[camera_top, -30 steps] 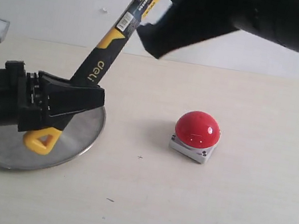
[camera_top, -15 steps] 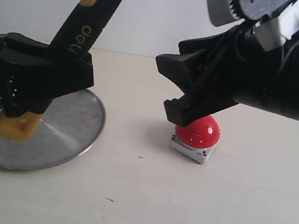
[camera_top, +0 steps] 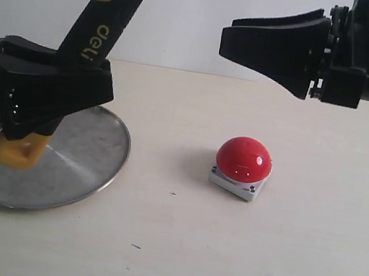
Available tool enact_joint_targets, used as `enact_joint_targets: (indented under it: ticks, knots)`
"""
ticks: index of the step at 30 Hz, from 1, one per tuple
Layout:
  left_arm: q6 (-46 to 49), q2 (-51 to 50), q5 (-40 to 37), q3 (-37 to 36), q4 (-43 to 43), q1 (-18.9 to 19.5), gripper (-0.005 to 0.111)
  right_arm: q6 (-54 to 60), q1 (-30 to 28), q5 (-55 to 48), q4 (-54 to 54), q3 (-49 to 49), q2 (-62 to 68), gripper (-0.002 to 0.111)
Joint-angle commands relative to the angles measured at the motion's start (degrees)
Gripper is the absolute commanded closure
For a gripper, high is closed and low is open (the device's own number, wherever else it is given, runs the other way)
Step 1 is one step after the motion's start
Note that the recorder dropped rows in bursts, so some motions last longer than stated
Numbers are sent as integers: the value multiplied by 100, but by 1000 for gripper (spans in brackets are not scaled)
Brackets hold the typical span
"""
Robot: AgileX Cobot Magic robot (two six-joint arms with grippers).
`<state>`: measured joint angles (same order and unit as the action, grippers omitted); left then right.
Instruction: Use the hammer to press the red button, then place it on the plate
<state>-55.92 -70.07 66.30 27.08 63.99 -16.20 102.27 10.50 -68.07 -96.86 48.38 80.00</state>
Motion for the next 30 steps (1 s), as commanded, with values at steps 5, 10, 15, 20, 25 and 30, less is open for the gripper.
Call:
enact_joint_targets:
  ticks: [5,10,15,20,25,30]
  knots:
    - [366,66,366,44,-671,24,107,38,134,-189,-308,58,262,65]
    - [325,66,366,44,-812,24,107,154,554,-189,-308,232,251,53]
    - [301,66,366,44,-819,24,107,154,584,-189,-308,355,262,46]
    - [290,66,366,44,-819,24,107,360,584,-189,-308,355,262,44]
    - [280,66,366,44,-1051,24,107,904,925,-189,-308,355,284,44]
    - [234,66,366,44,-1092,24,107,1162,1277,-189,-308,537,338,44]
